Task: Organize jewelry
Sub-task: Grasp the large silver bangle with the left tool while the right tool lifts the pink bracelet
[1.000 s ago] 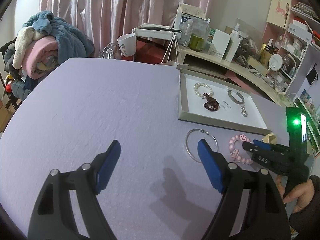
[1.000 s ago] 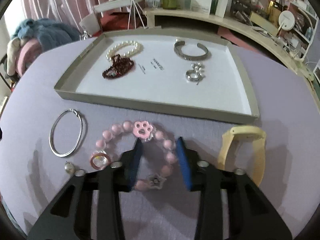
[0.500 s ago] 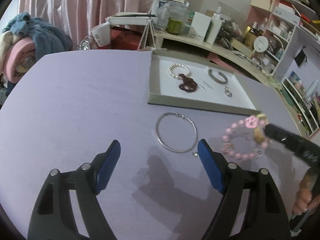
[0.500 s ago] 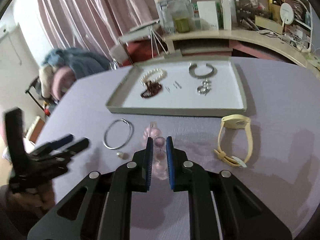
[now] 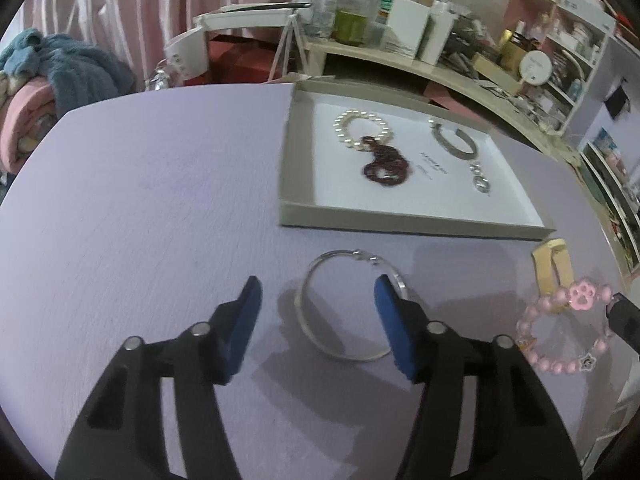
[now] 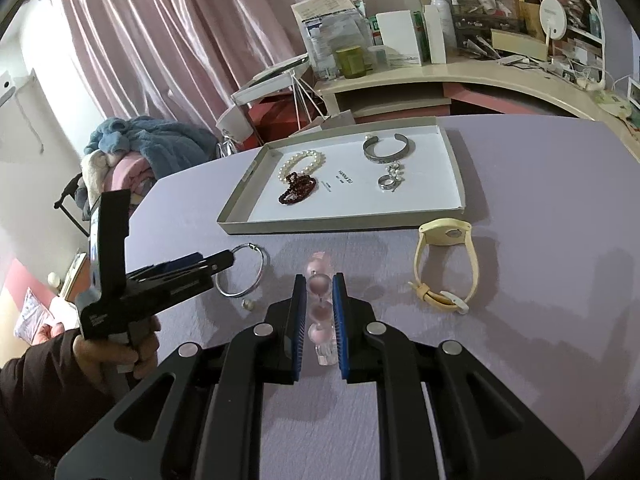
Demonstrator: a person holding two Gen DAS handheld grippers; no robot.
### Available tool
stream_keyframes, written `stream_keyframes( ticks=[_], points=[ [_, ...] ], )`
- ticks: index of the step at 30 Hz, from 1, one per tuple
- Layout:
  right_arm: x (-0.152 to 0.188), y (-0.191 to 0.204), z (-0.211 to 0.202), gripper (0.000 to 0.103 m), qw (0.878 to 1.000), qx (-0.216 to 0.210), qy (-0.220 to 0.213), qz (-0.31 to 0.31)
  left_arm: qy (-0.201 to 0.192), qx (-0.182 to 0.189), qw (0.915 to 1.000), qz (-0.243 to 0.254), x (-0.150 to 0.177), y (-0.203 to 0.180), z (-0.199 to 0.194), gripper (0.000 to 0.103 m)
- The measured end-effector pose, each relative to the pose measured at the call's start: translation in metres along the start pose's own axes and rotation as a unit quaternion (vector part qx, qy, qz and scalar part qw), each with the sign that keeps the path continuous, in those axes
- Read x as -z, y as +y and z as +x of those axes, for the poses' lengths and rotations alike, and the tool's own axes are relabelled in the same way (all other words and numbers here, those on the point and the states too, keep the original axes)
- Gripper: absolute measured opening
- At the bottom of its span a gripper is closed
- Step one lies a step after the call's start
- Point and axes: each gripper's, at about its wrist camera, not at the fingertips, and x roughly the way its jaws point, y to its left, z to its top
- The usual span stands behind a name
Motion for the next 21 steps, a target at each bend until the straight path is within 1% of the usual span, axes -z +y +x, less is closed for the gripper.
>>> stream_keyframes(
  ticks=[2, 7, 9, 10, 12, 13, 14, 19, 21],
  points=[
    [0.001, 0.001, 0.000, 0.014, 1.000, 0.001, 0.002, -0.001, -0.002, 0.002, 1.0000, 0.009, 0.000, -0.005, 0.001, 0.079],
    [0.002, 0.000, 0.000, 0.014, 1.000, 0.002, 0.006, 0.000, 0.021, 0.000, 0.9994, 0.027, -0.001, -0.019, 0.020, 0.081],
    [0.002, 0.000, 0.000, 0.014, 1.000, 0.002, 0.006, 0.000, 0.028, -0.005, 0.9989, 0.037, 0.001, -0.022, 0.025, 0.085],
    [0.002, 0.000, 0.000, 0.014, 1.000, 0.003, 0.006, 0.000, 0.027, -0.013, 0.9984, 0.047, 0.003, -0.025, 0.026, 0.085],
    [0.002, 0.000, 0.000, 0.014, 1.000, 0.004, 0.007, 0.003, 0.028, -0.034, 0.9965, 0.071, 0.004, -0.033, 0.030, 0.085],
    [0.003, -0.001, 0.000, 0.014, 1.000, 0.004, 0.007, 0.004, 0.023, -0.031, 0.9965, 0.075, 0.004, -0.034, 0.030, 0.081],
    [0.003, -0.001, 0.000, 0.014, 1.000, 0.004, 0.007, 0.006, 0.020, -0.032, 0.9965, 0.075, 0.003, -0.035, 0.029, 0.070],
    [0.003, -0.002, 0.000, 0.014, 1.000, 0.003, 0.006, 0.006, 0.014, -0.026, 0.9963, 0.081, 0.002, -0.036, 0.029, 0.069],
    [0.002, -0.002, -0.002, 0.014, 1.000, 0.002, 0.003, 0.006, 0.010, -0.019, 0.9973, 0.071, 0.001, -0.031, 0.025, 0.069]
  ],
)
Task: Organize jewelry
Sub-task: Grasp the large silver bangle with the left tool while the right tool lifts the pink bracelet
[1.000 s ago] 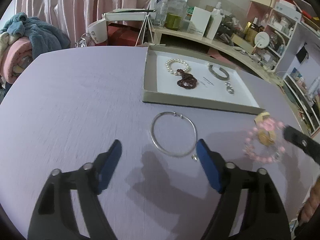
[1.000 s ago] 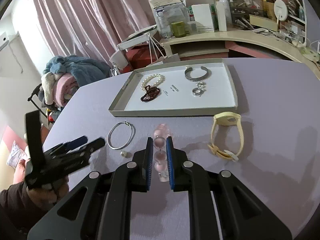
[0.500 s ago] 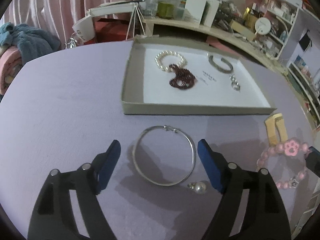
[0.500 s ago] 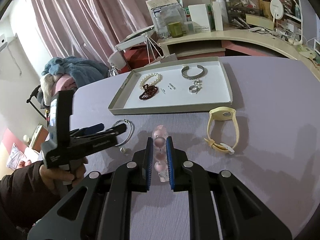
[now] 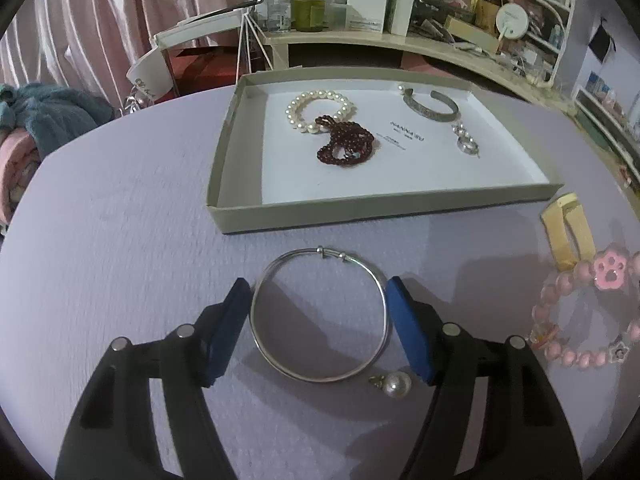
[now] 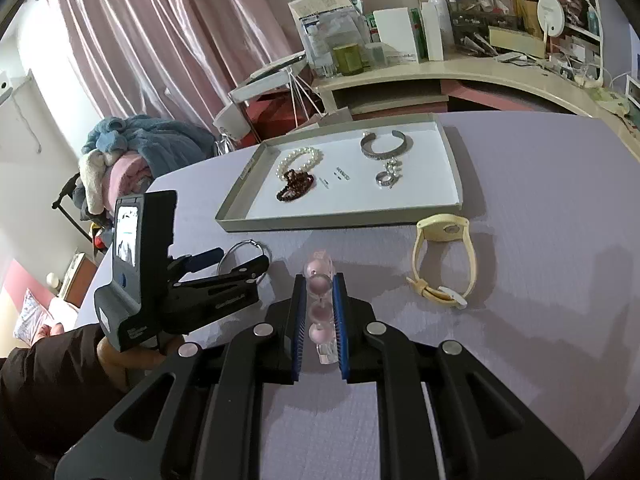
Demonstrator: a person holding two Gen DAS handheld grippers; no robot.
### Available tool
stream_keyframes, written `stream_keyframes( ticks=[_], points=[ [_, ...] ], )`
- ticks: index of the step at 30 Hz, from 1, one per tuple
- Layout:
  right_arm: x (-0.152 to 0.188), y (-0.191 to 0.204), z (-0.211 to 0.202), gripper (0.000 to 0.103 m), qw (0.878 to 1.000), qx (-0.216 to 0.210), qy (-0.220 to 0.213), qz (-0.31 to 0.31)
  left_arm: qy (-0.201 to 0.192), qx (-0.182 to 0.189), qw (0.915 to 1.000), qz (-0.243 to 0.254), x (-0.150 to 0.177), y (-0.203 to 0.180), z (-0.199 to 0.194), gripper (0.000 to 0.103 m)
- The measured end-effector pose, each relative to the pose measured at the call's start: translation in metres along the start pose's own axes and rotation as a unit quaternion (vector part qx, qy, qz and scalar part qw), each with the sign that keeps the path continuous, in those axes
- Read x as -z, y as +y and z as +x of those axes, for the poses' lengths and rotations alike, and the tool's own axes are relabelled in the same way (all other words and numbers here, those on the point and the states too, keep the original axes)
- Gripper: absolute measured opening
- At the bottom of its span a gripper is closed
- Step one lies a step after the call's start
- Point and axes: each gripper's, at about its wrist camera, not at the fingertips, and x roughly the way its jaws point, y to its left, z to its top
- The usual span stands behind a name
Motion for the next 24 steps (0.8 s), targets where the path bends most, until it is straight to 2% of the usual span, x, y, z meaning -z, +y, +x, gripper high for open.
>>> stream_keyframes(
  ticks=[8, 15, 24],
  points=[
    [-0.015, 0.006, -0.012, 0.014, 0.999, -0.014, -0.029, -0.009, -0.055, -0.007, 0.9978, -0.036, -0.008, 0.027, -0.045, 0.069],
    [-0.029, 0.015, -0.015, 0.014, 0.998, -0.026, -0.050, -0.021, -0.112, -0.004, 0.9912, -0.070, -0.018, 0.045, -0.095, 0.069],
    [-0.040, 0.020, -0.017, 0.014, 0.997, -0.030, -0.068, -0.031, -0.147, 0.008, 0.9854, -0.085, -0.028, 0.046, -0.135, 0.069]
  ],
)
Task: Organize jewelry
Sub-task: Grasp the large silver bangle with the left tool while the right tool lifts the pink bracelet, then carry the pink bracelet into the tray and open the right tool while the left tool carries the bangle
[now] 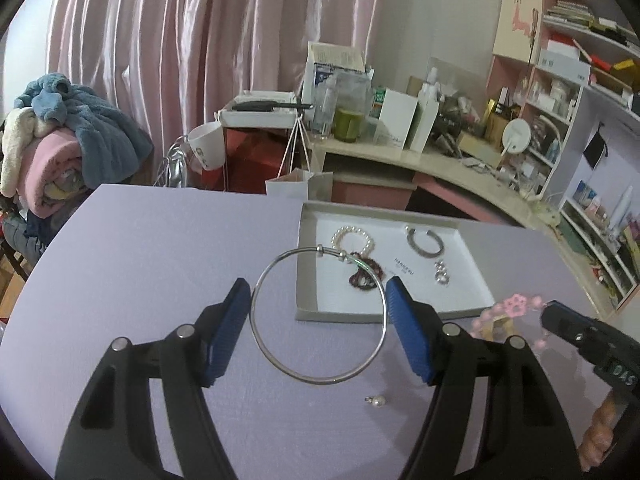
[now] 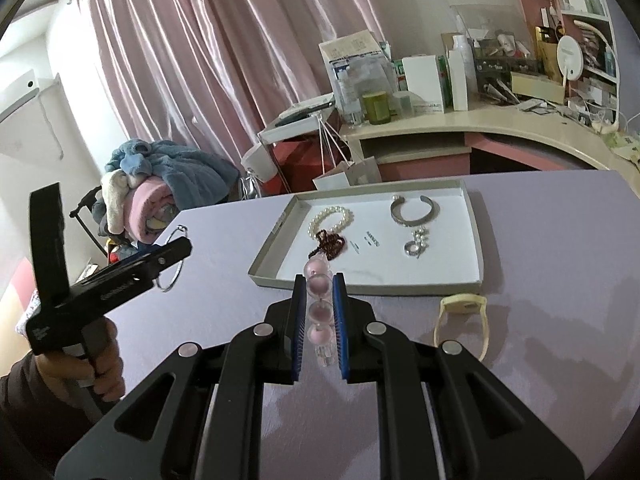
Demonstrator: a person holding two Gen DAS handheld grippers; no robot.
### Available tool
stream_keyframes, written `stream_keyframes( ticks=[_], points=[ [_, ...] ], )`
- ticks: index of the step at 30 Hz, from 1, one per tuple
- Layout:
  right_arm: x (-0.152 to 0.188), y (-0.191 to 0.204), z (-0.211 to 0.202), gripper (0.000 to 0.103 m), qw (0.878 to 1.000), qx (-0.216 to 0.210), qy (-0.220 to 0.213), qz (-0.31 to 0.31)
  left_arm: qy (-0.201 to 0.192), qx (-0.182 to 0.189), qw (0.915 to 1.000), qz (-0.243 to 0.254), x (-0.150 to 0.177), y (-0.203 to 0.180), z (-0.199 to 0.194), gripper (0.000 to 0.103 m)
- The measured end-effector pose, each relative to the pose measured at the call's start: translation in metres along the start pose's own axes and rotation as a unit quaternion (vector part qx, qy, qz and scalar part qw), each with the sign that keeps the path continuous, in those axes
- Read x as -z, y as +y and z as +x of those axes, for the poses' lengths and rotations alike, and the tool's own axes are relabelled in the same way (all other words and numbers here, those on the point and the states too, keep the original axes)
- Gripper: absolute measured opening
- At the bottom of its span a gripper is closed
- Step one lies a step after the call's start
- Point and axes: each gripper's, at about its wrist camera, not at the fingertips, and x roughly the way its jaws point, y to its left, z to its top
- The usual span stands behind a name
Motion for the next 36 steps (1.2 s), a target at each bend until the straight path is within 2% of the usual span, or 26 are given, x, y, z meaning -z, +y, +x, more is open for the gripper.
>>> stream_keyframes(
  ticks=[10, 36],
  points=[
    [-0.013, -0.004, 0.002, 0.014, 1.000, 0.006, -0.016, 0.001, -0.018, 0.005, 0.9998, 0.002, -0.011, -0.007, -0.014, 0.069],
    [-0.047, -0.019, 0.009, 0.014, 0.998, 0.034, -0.048, -0.004, -0.017, 0.022, 0.9995, 0.013, -0.021, -0.019, 0.004, 0.069]
  ],
)
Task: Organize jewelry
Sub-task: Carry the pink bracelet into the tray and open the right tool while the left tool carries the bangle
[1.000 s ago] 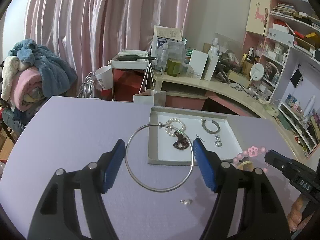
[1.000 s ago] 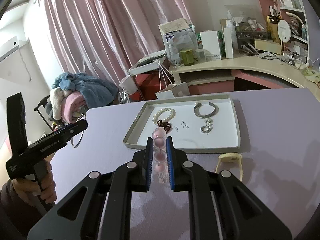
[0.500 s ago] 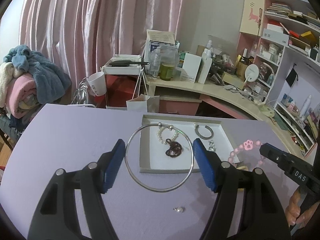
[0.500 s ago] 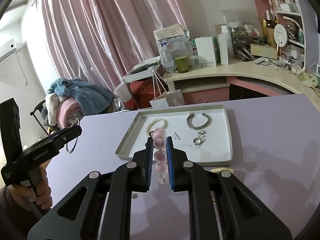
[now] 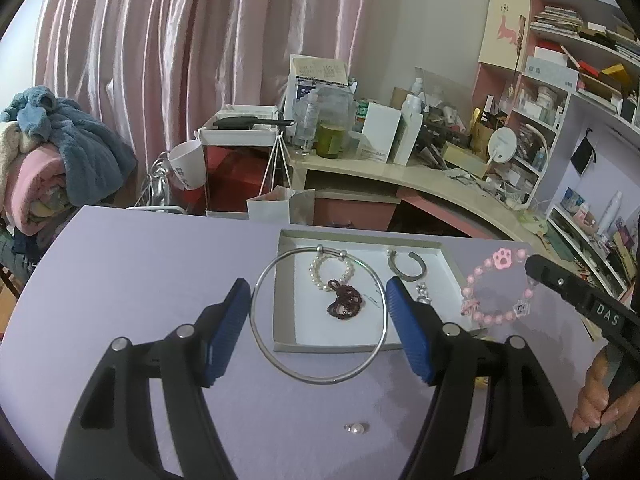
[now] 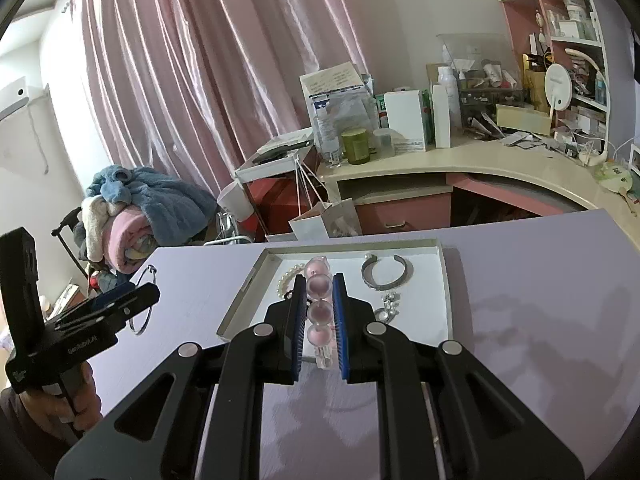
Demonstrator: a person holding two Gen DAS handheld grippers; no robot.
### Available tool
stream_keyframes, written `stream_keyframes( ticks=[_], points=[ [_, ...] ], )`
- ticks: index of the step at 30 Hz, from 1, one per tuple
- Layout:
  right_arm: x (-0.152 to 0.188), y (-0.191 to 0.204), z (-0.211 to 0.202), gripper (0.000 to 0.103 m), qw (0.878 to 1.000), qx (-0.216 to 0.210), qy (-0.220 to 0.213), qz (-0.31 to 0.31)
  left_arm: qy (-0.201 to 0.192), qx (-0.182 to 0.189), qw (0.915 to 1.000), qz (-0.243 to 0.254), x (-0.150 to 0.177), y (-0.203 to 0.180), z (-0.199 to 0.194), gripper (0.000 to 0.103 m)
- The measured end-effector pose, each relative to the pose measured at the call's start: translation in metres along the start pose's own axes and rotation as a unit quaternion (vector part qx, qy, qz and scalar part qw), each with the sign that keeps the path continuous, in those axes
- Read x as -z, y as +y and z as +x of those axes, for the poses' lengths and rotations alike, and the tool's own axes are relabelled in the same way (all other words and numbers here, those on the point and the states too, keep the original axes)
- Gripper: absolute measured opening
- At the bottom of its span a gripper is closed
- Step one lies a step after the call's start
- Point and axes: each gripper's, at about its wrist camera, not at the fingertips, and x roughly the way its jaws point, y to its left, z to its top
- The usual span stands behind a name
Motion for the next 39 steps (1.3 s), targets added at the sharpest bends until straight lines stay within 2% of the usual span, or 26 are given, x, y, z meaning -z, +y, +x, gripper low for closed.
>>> stream_keyframes(
  ticks=[25, 31, 39],
  points=[
    [-0.006, -0.012, 0.021, 0.014, 1.000, 0.022, 0.016, 0.001, 0.020, 0.011, 0.9995, 0.021, 0.003, -0.013, 0.021, 0.069],
    [-0.019, -0.020, 0.054, 0.014, 0.999, 0.035, 0.036, 0.009, 0.022, 0.014, 0.9994, 0.024, 0.002, -0.015, 0.024, 0.069],
    [-0.025, -0.011, 0.103, 0.014, 0.997, 0.042, 0.068, -0.003, 0.031, 0.010, 0.9993, 0.019, 0.001, -0.010, 0.031, 0.069]
  ],
)
